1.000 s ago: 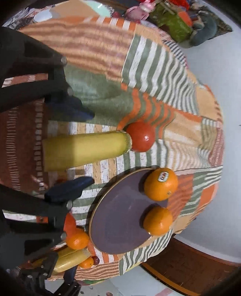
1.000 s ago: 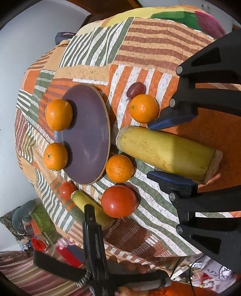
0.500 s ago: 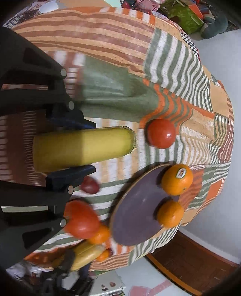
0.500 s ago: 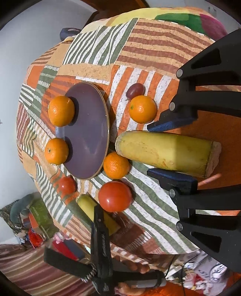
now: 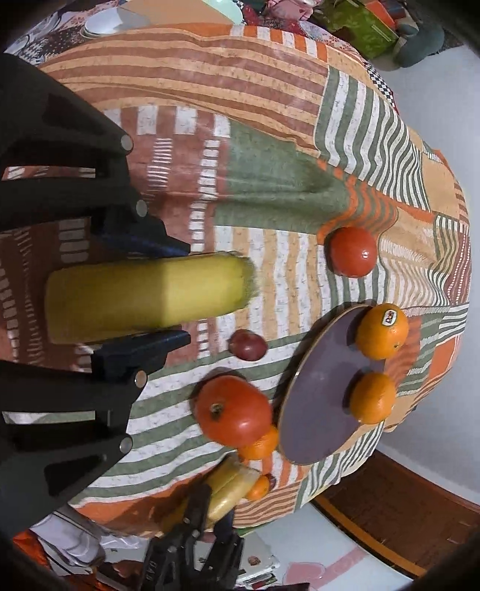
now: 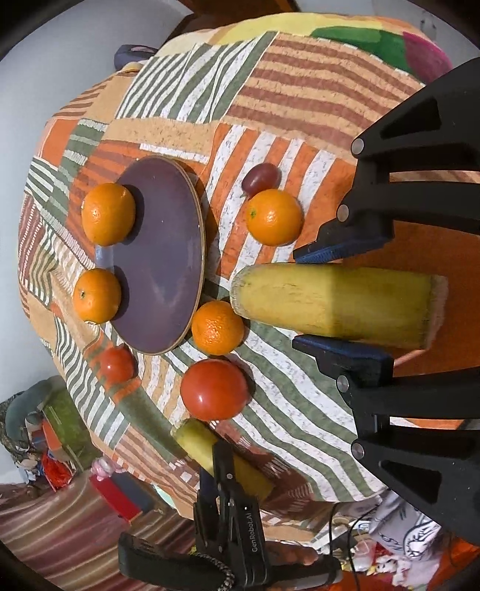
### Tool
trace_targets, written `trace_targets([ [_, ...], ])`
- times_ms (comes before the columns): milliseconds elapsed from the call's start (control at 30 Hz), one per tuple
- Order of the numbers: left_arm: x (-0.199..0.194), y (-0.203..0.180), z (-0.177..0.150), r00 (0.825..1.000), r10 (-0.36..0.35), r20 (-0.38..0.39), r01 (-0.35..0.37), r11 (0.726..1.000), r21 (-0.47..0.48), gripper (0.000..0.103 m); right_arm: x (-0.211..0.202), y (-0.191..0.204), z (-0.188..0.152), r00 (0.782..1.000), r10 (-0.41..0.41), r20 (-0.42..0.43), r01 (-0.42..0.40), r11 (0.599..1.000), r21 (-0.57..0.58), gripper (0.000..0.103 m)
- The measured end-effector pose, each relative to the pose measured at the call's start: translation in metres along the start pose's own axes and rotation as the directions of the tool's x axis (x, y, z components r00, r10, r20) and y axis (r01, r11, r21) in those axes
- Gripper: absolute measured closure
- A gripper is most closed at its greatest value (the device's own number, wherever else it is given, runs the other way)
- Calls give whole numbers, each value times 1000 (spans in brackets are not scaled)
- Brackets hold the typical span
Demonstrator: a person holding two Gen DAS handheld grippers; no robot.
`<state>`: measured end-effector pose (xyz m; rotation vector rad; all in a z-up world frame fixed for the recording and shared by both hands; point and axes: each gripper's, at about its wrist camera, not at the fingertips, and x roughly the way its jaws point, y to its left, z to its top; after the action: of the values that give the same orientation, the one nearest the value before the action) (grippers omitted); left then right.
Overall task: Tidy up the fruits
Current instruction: 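Lift the corn cob with the right tool while the left tool grasps the other corn cob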
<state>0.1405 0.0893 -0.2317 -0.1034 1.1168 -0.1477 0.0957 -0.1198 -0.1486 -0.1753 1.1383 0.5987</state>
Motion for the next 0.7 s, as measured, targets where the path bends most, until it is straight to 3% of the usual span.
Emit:
trace_targets([
  [300,-3,7,1,999,-25,20,26,999,-38,66,1,1,-2,999,-10,31,10,1000,10,68],
  [700,-60,-9,19,985,-28,170,28,1000,2,67,-41,-2,16,983,-9,181,6,1000,14,69],
])
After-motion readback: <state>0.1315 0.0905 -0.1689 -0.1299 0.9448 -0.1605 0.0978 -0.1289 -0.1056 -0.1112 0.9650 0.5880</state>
